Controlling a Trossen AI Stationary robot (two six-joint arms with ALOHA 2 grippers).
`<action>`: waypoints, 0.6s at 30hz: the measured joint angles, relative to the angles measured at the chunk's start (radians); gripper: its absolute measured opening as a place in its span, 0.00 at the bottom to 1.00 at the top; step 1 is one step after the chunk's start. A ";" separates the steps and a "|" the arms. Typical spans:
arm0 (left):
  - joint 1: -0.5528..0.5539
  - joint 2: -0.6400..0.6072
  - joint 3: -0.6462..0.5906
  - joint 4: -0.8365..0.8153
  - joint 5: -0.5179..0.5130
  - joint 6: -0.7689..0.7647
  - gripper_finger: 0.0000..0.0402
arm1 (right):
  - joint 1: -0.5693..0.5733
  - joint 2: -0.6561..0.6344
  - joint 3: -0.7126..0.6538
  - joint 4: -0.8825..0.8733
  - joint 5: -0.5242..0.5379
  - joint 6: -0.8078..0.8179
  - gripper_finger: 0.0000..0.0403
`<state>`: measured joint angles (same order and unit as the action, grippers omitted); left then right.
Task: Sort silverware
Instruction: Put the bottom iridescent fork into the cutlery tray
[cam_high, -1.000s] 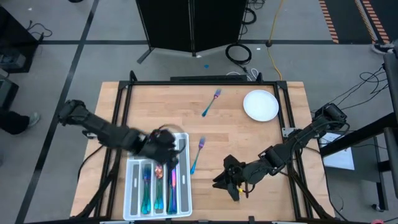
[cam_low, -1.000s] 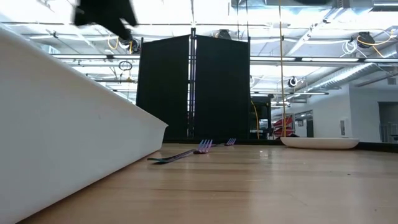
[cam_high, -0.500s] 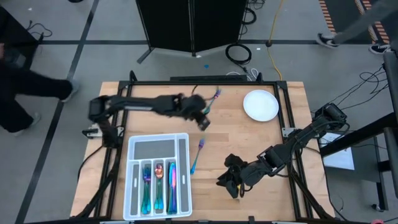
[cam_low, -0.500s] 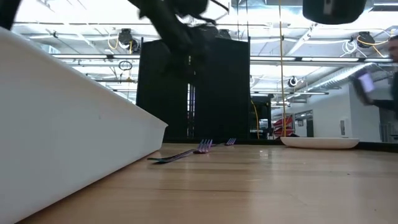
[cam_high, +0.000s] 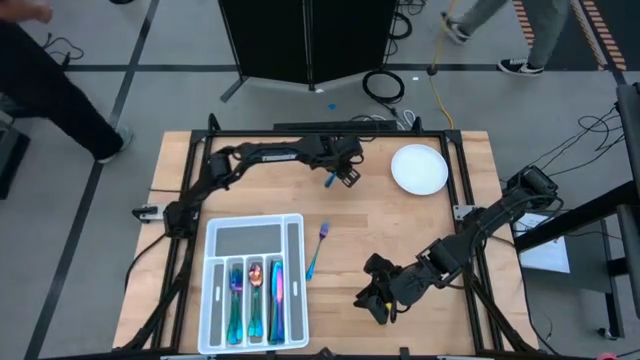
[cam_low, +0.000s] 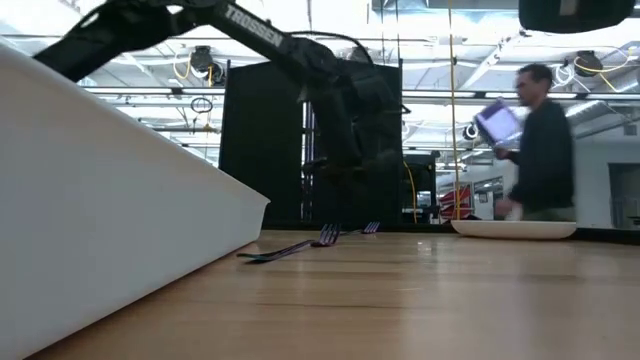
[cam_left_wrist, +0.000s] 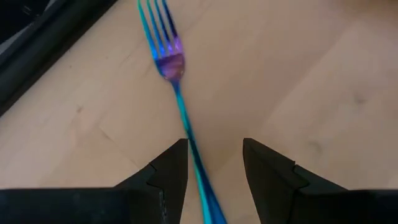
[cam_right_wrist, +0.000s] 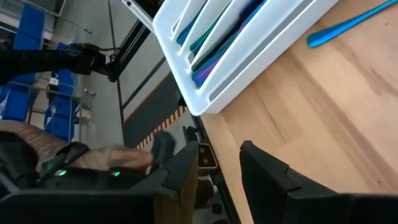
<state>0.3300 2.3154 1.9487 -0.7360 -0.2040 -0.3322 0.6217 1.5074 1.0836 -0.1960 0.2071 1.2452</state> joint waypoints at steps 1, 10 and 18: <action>0.004 0.014 0.013 -0.006 -0.002 0.001 0.39 | 0.004 0.000 0.000 0.000 0.000 0.000 0.26; 0.029 0.046 0.062 -0.003 0.058 0.018 0.38 | 0.015 0.000 0.000 0.001 0.000 0.011 0.26; 0.062 0.047 0.064 -0.009 0.168 -0.038 0.38 | 0.015 0.000 0.000 0.008 -0.001 0.045 0.26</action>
<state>0.3918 2.3627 2.0125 -0.7446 -0.0359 -0.3705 0.6369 1.5074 1.0836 -0.1882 0.2063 1.2898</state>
